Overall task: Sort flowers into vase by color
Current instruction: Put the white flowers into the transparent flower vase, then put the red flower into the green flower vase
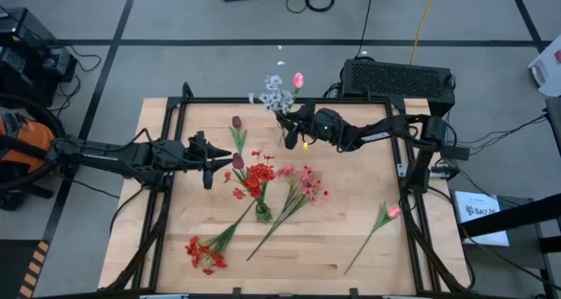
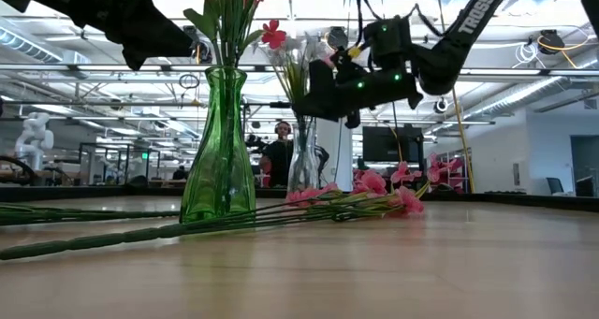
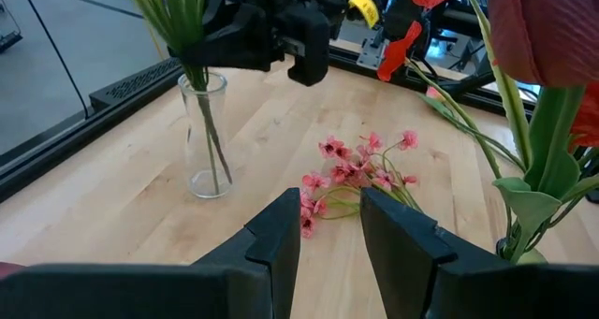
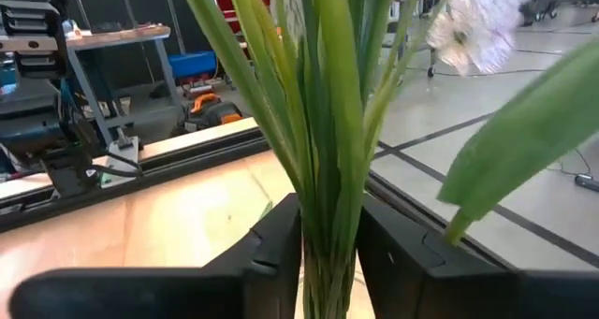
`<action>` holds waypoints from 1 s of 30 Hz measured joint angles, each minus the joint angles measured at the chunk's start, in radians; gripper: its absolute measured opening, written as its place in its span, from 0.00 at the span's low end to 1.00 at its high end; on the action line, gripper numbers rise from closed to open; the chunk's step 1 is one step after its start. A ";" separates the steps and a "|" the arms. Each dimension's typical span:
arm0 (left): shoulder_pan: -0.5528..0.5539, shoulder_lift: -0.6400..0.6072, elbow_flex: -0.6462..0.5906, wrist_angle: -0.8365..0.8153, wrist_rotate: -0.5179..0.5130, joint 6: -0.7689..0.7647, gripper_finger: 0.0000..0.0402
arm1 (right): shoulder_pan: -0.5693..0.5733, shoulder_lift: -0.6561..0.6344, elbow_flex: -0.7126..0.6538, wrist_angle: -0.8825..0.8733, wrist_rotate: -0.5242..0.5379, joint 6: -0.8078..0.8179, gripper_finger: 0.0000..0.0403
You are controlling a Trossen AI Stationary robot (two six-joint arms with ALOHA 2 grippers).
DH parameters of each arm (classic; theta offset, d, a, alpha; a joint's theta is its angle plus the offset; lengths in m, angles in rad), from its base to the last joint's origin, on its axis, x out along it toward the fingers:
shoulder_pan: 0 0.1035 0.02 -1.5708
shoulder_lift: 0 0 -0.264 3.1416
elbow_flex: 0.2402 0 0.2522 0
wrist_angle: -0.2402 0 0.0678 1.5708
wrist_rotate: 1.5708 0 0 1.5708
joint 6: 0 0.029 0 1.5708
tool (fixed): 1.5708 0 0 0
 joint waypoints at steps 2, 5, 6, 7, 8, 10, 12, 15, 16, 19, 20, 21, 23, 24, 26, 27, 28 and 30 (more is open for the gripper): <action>0.000 0.000 0.000 0.000 0.000 0.001 0.30 | -0.001 -0.033 0.000 -0.045 0.000 -0.009 0.25; 0.000 0.000 0.000 0.000 -0.001 0.001 0.30 | -0.003 -0.087 0.000 -0.116 0.001 -0.019 0.28; 0.000 0.000 0.000 0.000 -0.004 0.001 0.30 | -0.003 -0.105 0.000 -0.145 0.000 -0.020 0.29; 0.000 0.000 0.000 0.000 -0.008 0.001 0.30 | -0.003 -0.120 0.000 -0.171 0.001 -0.020 0.30; 0.000 0.000 0.000 0.000 -0.010 0.001 0.30 | -0.003 -0.135 0.000 -0.194 0.001 -0.022 0.30; 0.000 0.000 0.000 0.000 -0.013 0.001 0.30 | -0.002 -0.161 0.000 -0.237 0.000 -0.022 0.32; 0.000 0.000 0.000 0.000 -0.014 0.001 0.30 | -0.002 -0.182 0.000 -0.282 0.000 -0.021 0.33; 0.000 0.000 0.000 0.000 -0.019 0.001 0.30 | -0.002 -0.210 0.000 -0.360 0.000 -0.010 0.35; 0.000 0.000 0.000 0.000 -0.027 -0.001 0.30 | -0.002 -0.220 0.000 -0.380 0.000 -0.009 0.35; 0.000 0.000 0.000 0.000 -0.065 -0.007 0.30 | -0.002 -0.258 0.000 -0.441 0.003 -0.014 0.36; 0.000 0.000 0.000 0.000 -0.075 -0.007 0.30 | -0.002 -0.271 0.000 -0.457 0.005 -0.018 0.37; 0.000 0.000 0.000 0.000 -0.087 -0.008 0.30 | -0.002 -0.286 0.000 -0.478 0.005 -0.019 0.37; 0.000 0.000 0.000 0.000 -0.101 -0.009 0.30 | -0.002 -0.319 0.000 -0.521 0.005 -0.020 0.37; 0.000 0.000 0.000 0.000 -0.108 -0.009 0.30 | -0.002 -0.337 0.000 -0.547 0.005 -0.020 0.37; 0.000 0.000 0.000 0.000 -0.136 -0.035 0.30 | -0.002 -0.373 0.000 -0.599 0.006 -0.011 0.37; 0.000 0.000 0.000 0.000 -0.160 -0.069 0.30 | -0.002 -0.392 0.000 -0.629 0.006 -0.004 0.37; 0.000 0.000 0.000 -0.001 -0.189 -0.103 0.30 | -0.002 -0.410 0.000 -0.657 0.006 0.003 0.37; 0.001 0.000 0.000 -0.012 -0.238 -0.140 0.30 | -0.002 -0.447 0.000 -0.718 0.006 0.006 0.37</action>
